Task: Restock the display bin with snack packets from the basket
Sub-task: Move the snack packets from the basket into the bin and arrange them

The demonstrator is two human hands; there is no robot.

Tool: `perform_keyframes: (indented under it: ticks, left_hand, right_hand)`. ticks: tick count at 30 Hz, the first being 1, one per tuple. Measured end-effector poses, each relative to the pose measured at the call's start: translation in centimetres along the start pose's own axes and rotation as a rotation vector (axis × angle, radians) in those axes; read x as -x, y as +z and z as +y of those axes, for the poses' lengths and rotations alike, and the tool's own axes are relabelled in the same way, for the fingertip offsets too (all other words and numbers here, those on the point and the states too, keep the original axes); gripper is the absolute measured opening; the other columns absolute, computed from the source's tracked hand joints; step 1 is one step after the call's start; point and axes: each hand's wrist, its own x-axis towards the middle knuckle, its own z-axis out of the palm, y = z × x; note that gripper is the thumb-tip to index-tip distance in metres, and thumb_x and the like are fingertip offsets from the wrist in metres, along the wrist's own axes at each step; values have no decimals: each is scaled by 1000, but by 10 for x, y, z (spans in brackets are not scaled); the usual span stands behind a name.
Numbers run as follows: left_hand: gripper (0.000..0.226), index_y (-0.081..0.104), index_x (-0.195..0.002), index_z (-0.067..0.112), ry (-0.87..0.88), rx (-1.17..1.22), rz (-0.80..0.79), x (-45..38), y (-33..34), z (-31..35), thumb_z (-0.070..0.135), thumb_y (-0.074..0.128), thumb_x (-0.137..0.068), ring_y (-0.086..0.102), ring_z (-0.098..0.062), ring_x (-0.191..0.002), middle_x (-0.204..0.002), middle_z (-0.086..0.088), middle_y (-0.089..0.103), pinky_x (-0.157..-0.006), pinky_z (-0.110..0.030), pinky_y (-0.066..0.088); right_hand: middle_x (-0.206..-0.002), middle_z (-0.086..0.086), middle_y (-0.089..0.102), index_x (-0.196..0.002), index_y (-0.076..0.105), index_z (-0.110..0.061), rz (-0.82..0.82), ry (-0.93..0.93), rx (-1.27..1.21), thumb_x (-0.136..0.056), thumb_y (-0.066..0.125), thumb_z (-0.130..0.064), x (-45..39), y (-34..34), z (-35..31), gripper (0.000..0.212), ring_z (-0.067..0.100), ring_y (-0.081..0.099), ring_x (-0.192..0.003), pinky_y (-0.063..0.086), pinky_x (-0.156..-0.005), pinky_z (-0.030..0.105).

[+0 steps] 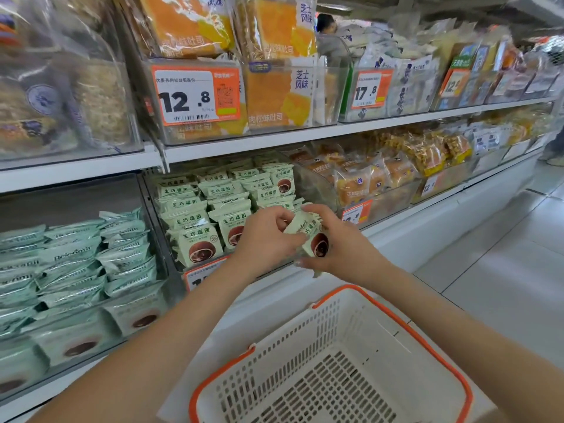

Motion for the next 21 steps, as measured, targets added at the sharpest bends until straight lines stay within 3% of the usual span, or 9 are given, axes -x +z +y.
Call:
perform_keyframes:
  ticks: [2,4,5,7,10,13,15,21]
  left_hand:
    - [23,67,-95,19,46,-50,51,-7,-6,-2,17,77,-74,62,-11,-65,-83,0,64,-54,-16,48]
    - [32,64,-106,19,76,-40,78,-13,-7,-4,17,77,-76,58,-7,-69,-91,3,61,-53,-9,43]
    - [41,59,-115,19,85,7,83,-16,-7,-3,17,77,-78,60,-7,-77,-100,3,60,-60,-8,47]
    - [60,43,-132,22,124,6,97,-20,-7,-2,22,74,-81,57,-9,-104,-126,3,48,-85,-20,50]
    - [62,34,-140,22,250,-309,86,-20,-12,-6,34,65,-87,36,-12,-129,-142,4,33,-106,-28,34]
    - [60,31,-144,18,401,-800,-52,-13,-11,-32,31,56,-92,18,-19,-141,-150,-2,27,-119,-37,11]
    - [62,22,-148,17,444,-1022,-133,-11,-10,-51,25,50,-94,5,-19,-145,-156,-3,17,-115,-34,-8]
    - [66,17,-150,15,501,-1088,-124,-15,-16,-63,8,46,-92,0,-21,-147,-159,-4,10,-110,-33,-17]
  right_hand:
    - [-97,-3,65,-132,31,-43,-28,-13,-101,-74,73,-46,-13,-2,-6,72,15,61,-80,53,-73,38]
    - [-98,0,65,-130,39,-37,15,-46,1,-78,71,-41,-25,-3,-6,61,13,58,-75,51,-66,31]
    - [-99,0,65,-128,42,-34,59,-58,38,-79,71,-39,-32,-6,-6,57,11,58,-72,49,-62,27]
    - [-98,-3,63,-125,46,-30,173,-38,-15,-79,71,-33,-48,-14,-3,52,5,57,-66,48,-56,20]
    - [-101,-3,57,-125,45,-30,344,49,-107,-82,69,-30,-86,-31,2,50,7,51,-59,45,-51,22]
    - [-123,9,44,-128,44,-24,252,46,102,-83,69,-34,-125,-27,1,53,21,55,-78,41,-70,25]
    - [-131,16,40,-126,43,-16,186,32,174,-82,70,-36,-145,-17,1,55,32,56,-96,44,-77,31]
    - [-122,18,55,-133,42,-16,120,105,262,-81,71,-39,-181,13,18,64,36,56,-108,49,-80,39]
